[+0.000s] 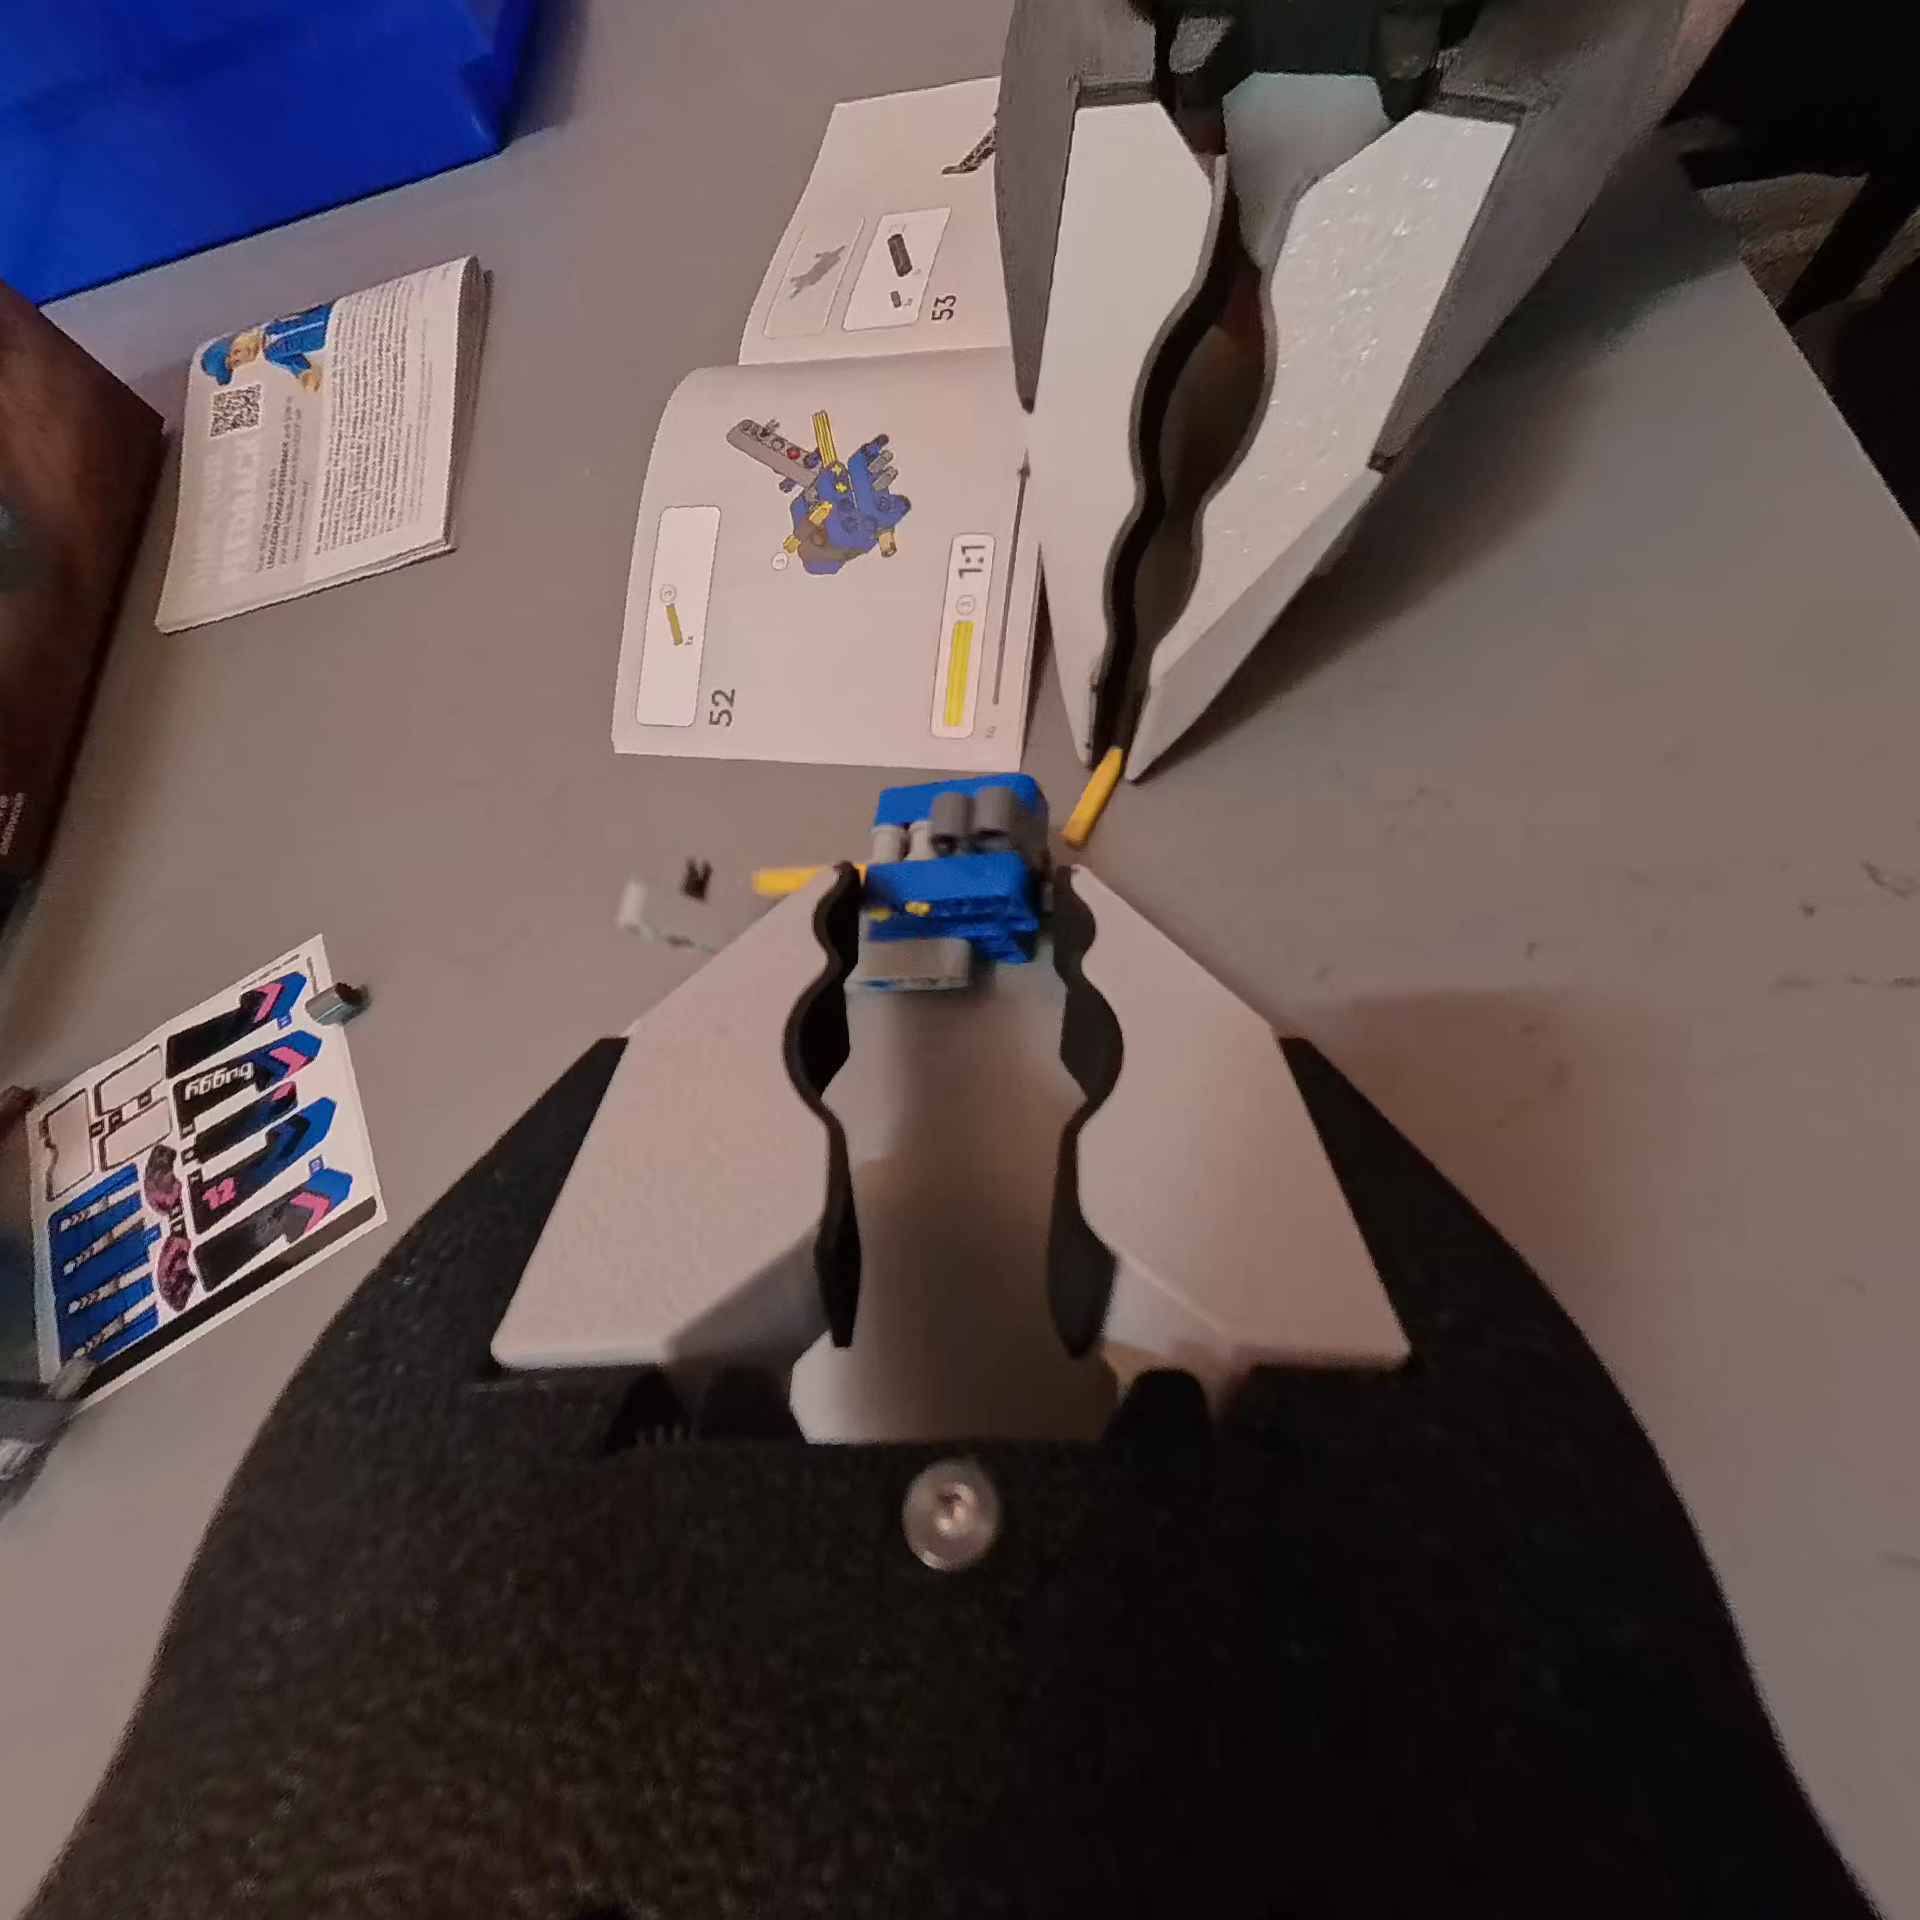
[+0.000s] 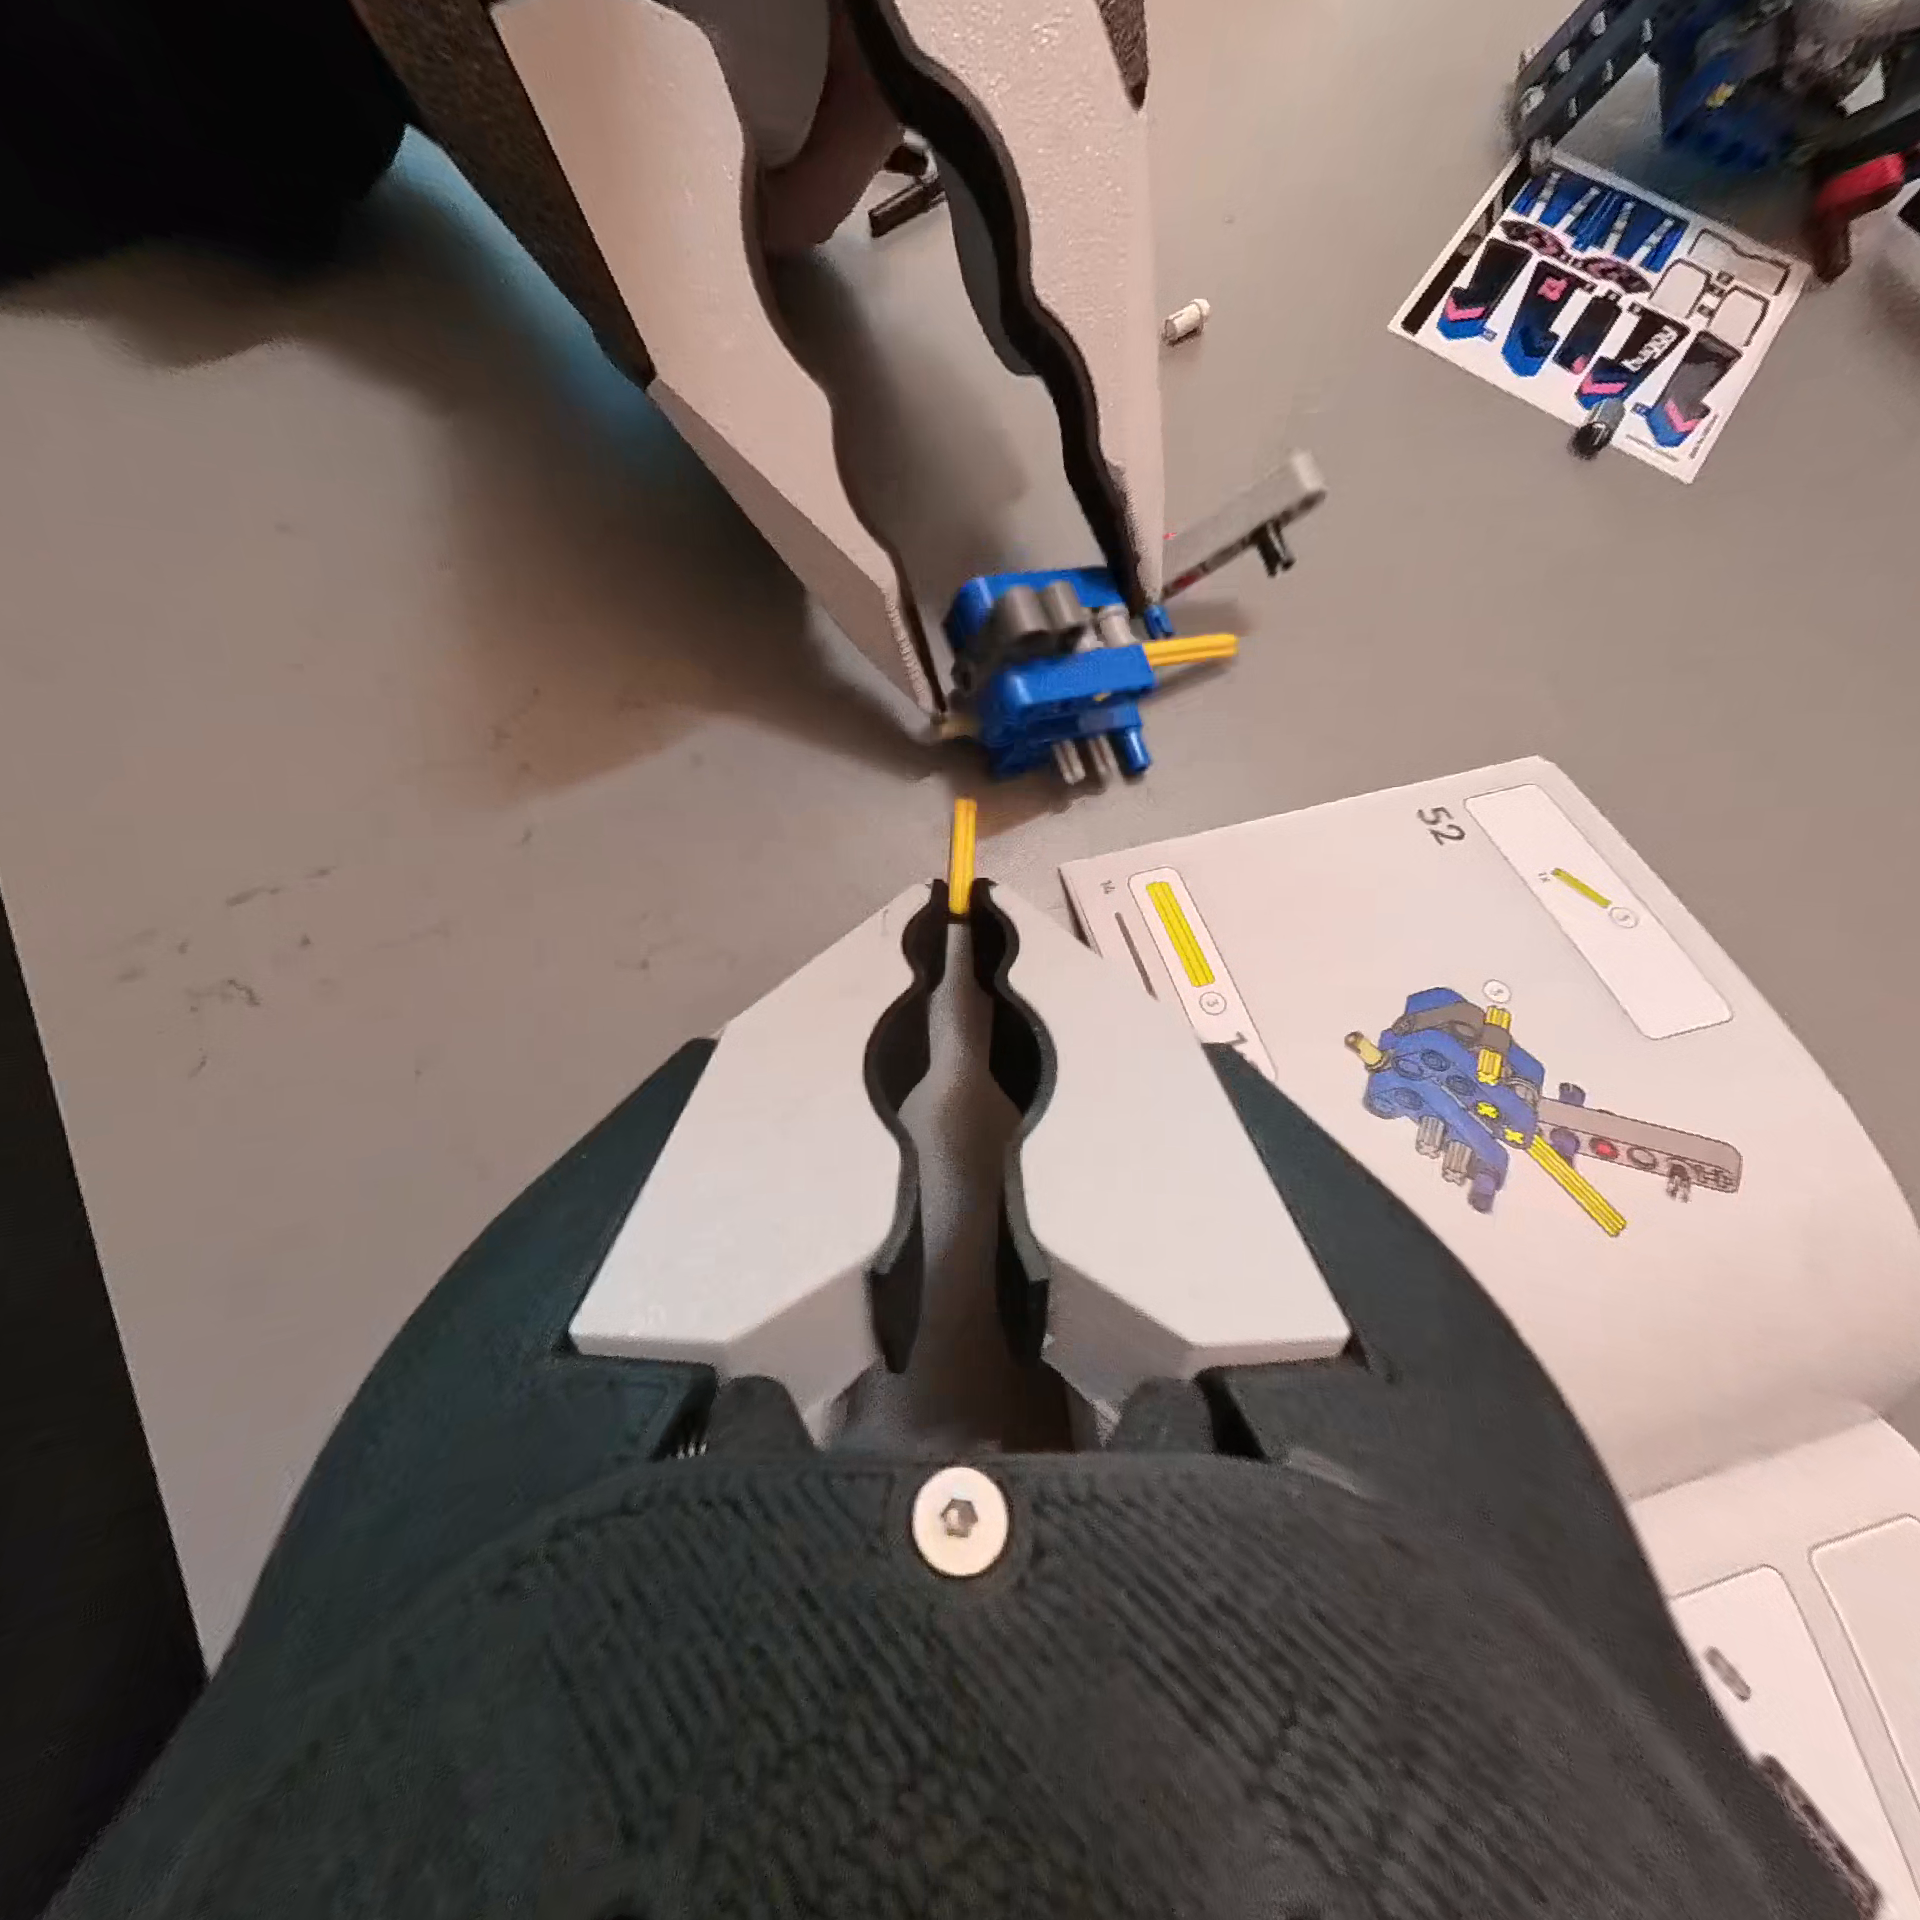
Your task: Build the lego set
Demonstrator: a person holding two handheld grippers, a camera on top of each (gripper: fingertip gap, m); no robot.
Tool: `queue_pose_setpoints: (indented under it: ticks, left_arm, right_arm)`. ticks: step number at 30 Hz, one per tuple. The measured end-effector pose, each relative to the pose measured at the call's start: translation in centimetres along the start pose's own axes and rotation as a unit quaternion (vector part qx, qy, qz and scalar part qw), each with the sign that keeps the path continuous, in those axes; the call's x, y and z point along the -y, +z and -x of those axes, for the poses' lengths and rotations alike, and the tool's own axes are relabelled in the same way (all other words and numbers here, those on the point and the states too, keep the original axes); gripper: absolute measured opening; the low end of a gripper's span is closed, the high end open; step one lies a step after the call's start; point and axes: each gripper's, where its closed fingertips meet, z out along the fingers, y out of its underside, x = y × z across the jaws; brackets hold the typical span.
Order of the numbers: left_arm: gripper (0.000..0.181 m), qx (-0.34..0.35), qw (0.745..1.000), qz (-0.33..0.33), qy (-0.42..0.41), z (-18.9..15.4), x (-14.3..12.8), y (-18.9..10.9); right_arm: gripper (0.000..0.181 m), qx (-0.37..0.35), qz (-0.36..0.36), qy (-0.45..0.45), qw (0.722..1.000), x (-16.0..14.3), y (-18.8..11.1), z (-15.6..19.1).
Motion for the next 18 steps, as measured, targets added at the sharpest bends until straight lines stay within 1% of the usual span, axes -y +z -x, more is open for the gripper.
queue_pose_setpoints:
  ticks: [2, 4, 6, 7, 9, 10, 13, 14, 16, 17, 18]
  left_arm:
    - [0.038, 0.003, 1.0, -0.001, 0.003, 0.1, 0.2, -0.3]
    - [0.042, 0.01, 1.0, -0.004, 0.008, 0.3, 0.5, -0.8]
    - [0.045, 0.025, 0.999, -0.02, 0.031, 0.6, 1.5, -1.6]
    - [0.04, 0.026, 0.997, -0.036, 0.055, 0.2, 2.4, -2.0]
    - [0.021, 0.016, 0.991, -0.074, 0.107, -1.4, 4.4, -2.5]
    - [0.016, 0.009, 0.989, -0.078, 0.123, -2.2, 5.0, -2.5]
    - [0.019, 0.011, 0.989, -0.055, 0.137, -2.8, 5.0, -1.9]
    - [0.018, 0.008, 0.989, -0.054, 0.136, -3.0, 5.1, -1.8]
    - [0.011, 0.003, 0.989, -0.067, 0.128, -3.2, 5.4, -1.8]
    - [0.005, 0.0, 0.99, -0.07, 0.122, -3.3, 5.4, -1.8]
    - [0.004, 0.0, 0.99, -0.072, 0.118, -3.2, 5.5, -1.8]
  right_arm:
    - [0.003, -0.004, 0.006, -0.019, 1.0, -0.1, -0.2, -0.1]
    - [0.003, -0.015, 0.008, -0.05, 0.999, -0.3, -0.6, -0.5]
    - [0.002, -0.014, -0.014, -0.076, 0.997, 0.4, -1.4, -0.4]
    - [0.003, -0.018, -0.032, -0.081, 0.996, 1.0, -2.0, -0.5]
    - [0.003, 0.006, -0.075, -0.11, 0.991, 2.5, -3.3, 0.6]
    - [0.003, 0.002, -0.091, -0.117, 0.989, 3.2, -3.9, 0.7]
    - [0.003, -0.014, -0.109, -0.142, 0.984, 4.4, -4.8, 1.0]
    - [0.003, -0.026, -0.112, -0.152, 0.982, 4.7, -4.9, 1.0]
    - [0.003, -0.029, -0.102, -0.171, 0.98, 4.6, -4.8, 1.3]
    - [0.003, -0.036, -0.102, -0.18, 0.978, 4.7, -4.7, 1.3]
    - [0.003, -0.043, -0.104, -0.188, 0.976, 4.8, -4.7, 1.3]
